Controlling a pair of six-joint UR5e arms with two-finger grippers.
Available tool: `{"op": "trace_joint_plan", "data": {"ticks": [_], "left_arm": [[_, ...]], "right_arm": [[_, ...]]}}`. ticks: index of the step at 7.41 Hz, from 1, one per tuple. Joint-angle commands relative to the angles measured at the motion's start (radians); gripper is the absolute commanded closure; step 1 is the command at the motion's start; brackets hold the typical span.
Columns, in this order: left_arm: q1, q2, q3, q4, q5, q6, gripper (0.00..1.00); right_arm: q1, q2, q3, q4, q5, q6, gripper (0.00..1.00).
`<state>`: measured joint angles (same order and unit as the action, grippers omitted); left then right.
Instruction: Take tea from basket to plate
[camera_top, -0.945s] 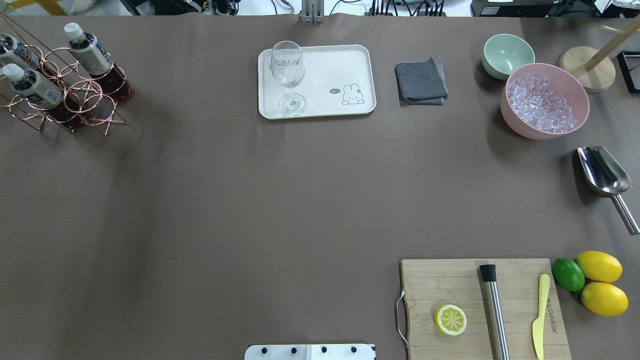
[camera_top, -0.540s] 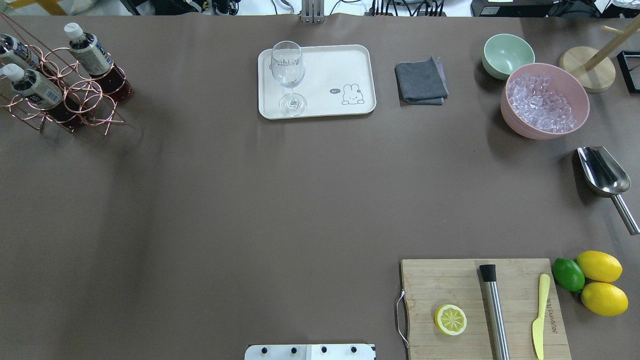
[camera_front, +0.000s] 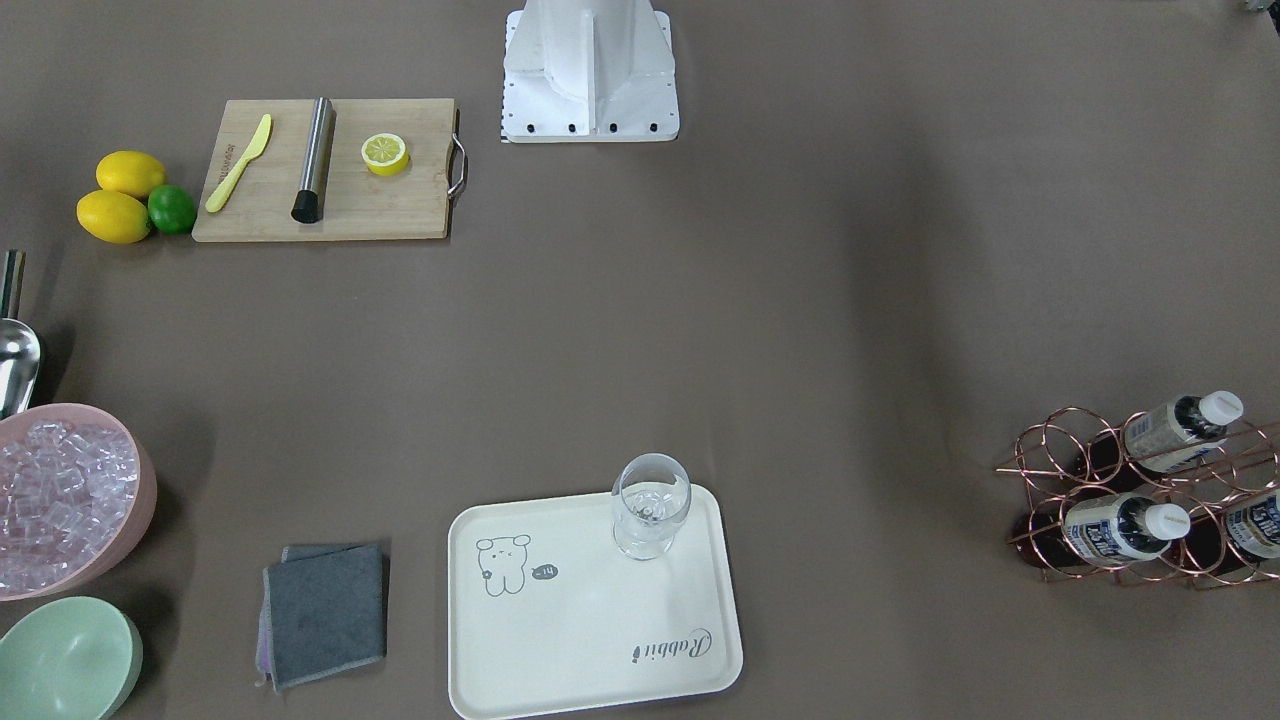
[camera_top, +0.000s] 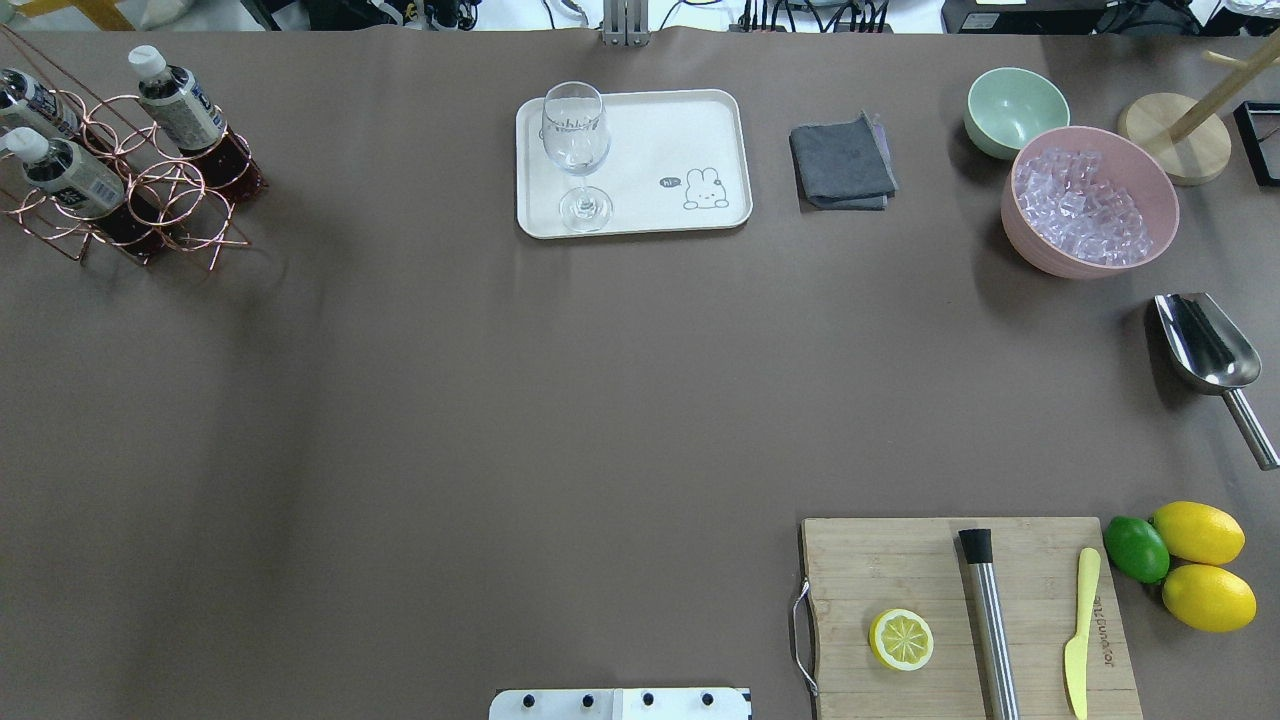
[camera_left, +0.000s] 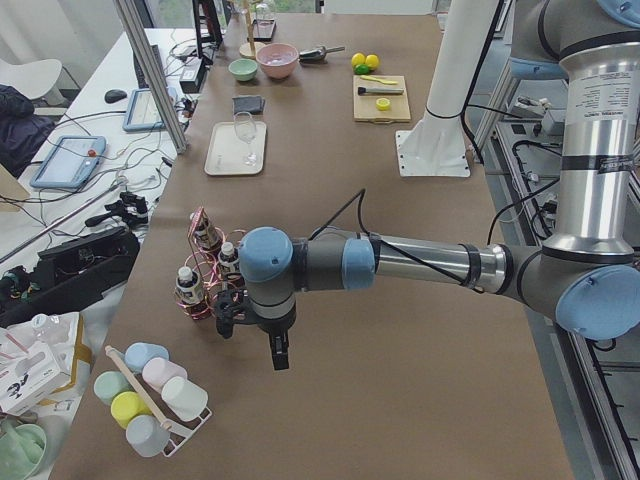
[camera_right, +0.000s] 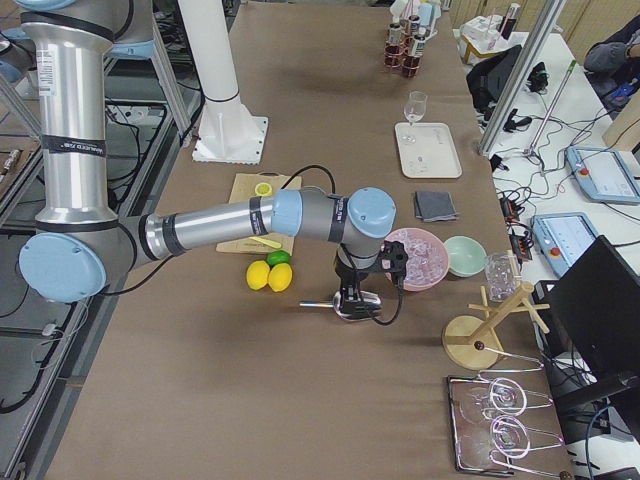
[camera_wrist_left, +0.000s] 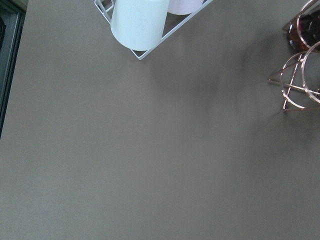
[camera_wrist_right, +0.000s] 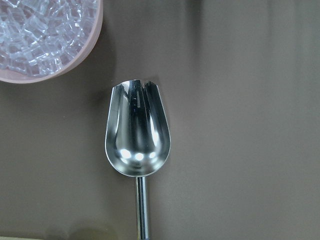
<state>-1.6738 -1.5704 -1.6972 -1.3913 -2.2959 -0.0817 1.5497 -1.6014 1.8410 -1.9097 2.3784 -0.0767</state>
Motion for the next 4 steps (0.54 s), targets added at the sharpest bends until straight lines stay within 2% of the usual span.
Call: {"op": "trace_joint_plan", "data": {"ticks": [1,2,4], "left_arm": [[-0.004,-0.218,-0.006,0.309,-0.025,-0.153,0.02],[-0.001,-0.223,-0.015,0.267,-0.052,-0.299,0.02],[-0.001,-0.276,-0.012,0.253,-0.074,-0.41,0.02]], "right_arm": [[0.0,0.0,0.0,0.0,-0.002,0.0,0.01],[0.0,0.0,0.0,0.0,-0.002,0.0,0.01],[0.0,0.0,0.0,0.0,-0.002,0.0,0.01]]}}
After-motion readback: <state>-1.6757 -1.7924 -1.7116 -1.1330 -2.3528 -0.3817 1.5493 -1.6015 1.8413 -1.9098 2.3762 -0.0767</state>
